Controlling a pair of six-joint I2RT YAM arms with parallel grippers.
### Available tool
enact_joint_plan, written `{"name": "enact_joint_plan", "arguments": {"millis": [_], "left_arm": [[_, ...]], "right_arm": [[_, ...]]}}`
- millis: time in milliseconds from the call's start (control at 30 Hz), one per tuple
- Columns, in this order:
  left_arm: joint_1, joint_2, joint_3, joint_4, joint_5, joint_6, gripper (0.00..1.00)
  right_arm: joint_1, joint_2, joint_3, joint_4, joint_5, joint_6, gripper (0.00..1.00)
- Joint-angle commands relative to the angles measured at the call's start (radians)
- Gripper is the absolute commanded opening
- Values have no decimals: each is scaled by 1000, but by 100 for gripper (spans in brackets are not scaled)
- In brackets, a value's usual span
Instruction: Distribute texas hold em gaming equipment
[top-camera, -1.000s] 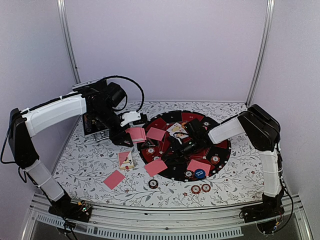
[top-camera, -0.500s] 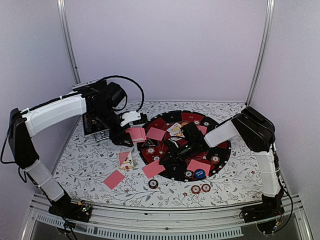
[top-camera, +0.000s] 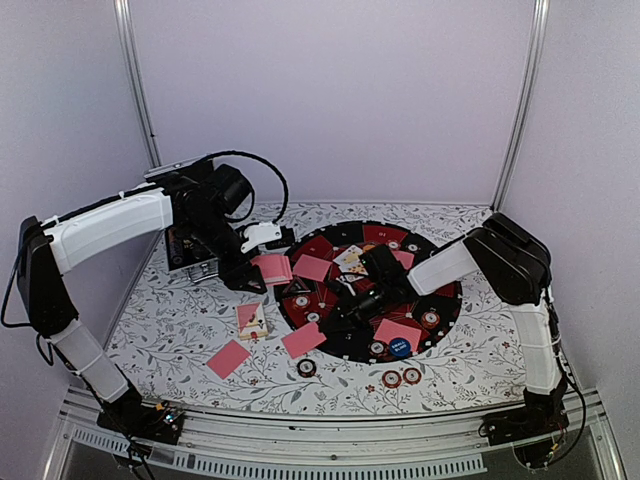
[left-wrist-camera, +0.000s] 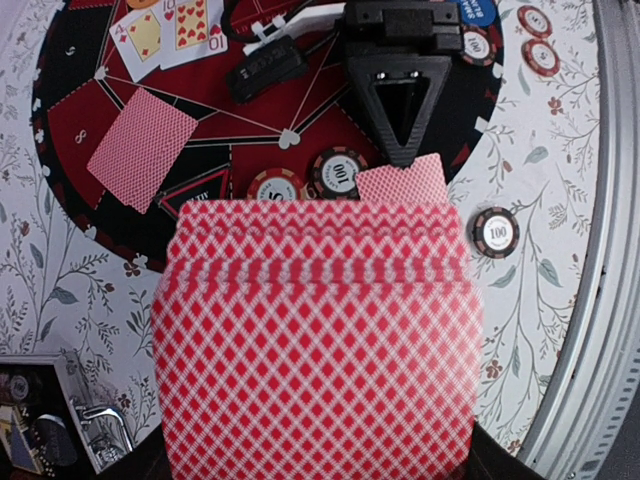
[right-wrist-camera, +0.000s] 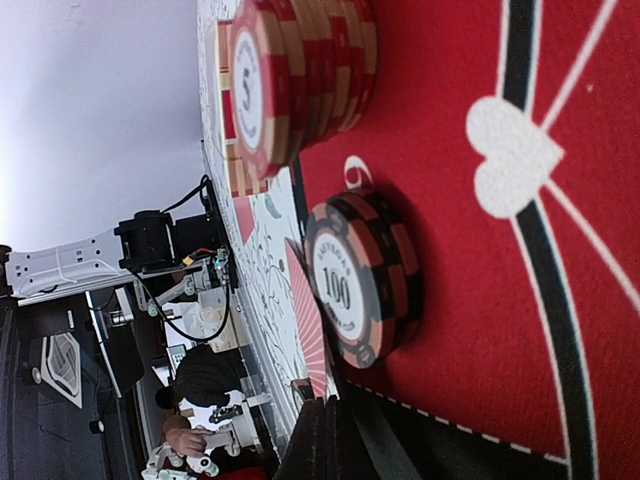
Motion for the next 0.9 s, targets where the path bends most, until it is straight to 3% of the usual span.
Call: {"name": "enact_joint_plan", "arguments": {"millis": [0, 167, 400, 867], "left_arm": [[6, -33, 13, 1, 9, -4, 0], [6, -33, 12, -2, 10, -4, 0], [7, -39, 4, -3, 6, -4, 0], [7, -39, 9, -2, 8, -4, 0]], "right_arm": [[-4, -93, -24, -13, 3, 7, 0], [-86, -236, -70, -84, 39, -35, 0], [-178, -386, 19, -459, 272, -229, 0], [-178, -424, 354, -903, 991, -449, 0]]}}
